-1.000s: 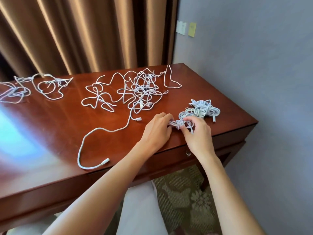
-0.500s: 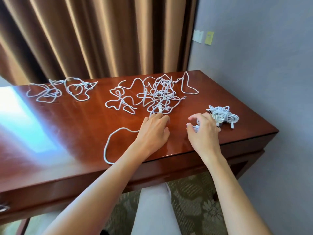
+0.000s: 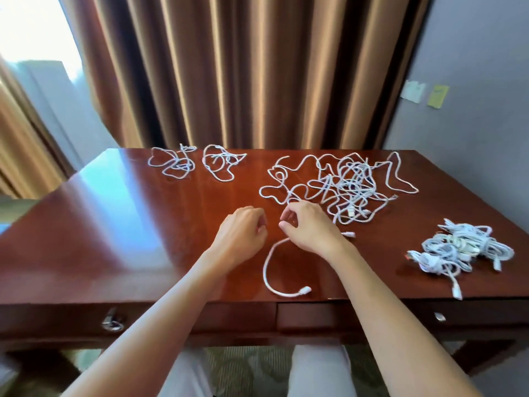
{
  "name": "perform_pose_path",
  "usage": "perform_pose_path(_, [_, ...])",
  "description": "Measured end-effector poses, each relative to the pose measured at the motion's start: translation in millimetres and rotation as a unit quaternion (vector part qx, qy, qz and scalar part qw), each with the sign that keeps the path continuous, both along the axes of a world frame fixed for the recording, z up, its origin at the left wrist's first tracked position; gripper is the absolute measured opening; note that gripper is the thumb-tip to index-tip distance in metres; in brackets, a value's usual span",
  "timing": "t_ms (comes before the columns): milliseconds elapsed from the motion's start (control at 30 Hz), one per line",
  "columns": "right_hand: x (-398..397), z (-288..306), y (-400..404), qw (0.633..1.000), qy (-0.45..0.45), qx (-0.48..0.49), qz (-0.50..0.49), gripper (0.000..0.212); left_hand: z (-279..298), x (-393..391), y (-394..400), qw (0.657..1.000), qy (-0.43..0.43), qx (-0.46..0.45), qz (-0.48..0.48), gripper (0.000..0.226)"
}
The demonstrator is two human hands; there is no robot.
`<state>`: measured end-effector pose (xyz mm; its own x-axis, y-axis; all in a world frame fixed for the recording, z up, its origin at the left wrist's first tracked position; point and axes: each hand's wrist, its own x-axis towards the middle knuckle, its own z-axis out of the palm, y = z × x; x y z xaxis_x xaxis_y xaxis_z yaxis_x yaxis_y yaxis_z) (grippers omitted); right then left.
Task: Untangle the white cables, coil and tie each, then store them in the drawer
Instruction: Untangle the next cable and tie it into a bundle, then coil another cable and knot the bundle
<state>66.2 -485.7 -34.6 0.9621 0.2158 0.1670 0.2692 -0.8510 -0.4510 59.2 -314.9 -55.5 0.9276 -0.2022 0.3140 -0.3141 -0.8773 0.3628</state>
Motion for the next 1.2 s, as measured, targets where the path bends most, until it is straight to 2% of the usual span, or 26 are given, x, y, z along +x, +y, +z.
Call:
perform_pose_path(67, [23, 2, 33, 0.999, 0.021, -0.013, 0.027, 0.009, -5, 10, 27, 0.999, 0.009, 0.027, 0.025, 0.01])
perform_pose_path(167, [57, -1, 74, 0.998, 0.052, -0.017, 0.043, 0.006, -18, 30, 61, 0.997, 0.046, -0.006, 0.056, 0.009])
perform_pose_path(300, [102, -18, 120, 0.995, 0.088, -0.011, 0.036, 0.029, -30, 66, 97, 0.995, 0.062, -0.023, 0.073, 0.006])
perform_pose_path(500, [160, -29, 169, 0.997, 0.069, -0.021, 0.018, 0.052, -31, 123, 129, 0.992, 0.1, -0.032, 0.072, 0.016])
perform_pose_path(633, [188, -34, 187, 0.996, 0.08, -0.047, 0.013, 0.047, -34, 150, 137, 0.99, 0.107, -0.052, 0.07, 0.026])
perform_pose_path(767, [194, -35, 191, 0.996, 0.078, -0.051, -0.013, 0.034, -38, 159, 138, 0.991, 0.107, -0.076, 0.029, 0.057])
perform_pose_path(900, [180, -29, 181, 0.995, 0.089, -0.032, -0.008, 0.027, -41, 157, 140, 0.983, 0.111, -0.137, 0.045, 0.06])
perform_pose_path(967, [168, -24, 171, 0.996, 0.09, -0.007, 0.002, 0.024, -42, 152, 140, 0.982, 0.112, -0.143, 0.05, 0.053])
perform_pose_path(1100, [135, -5, 145, 0.998, 0.057, 0.03, 0.03, 0.038, -38, 131, 135, 0.983, 0.047, -0.169, 0.054, 0.019])
perform_pose_path(1200, [108, 15, 126, 0.996, 0.001, 0.074, 0.05, 0.04, -29, 111, 130, 0.976, -0.025, -0.207, 0.067, 0.021])
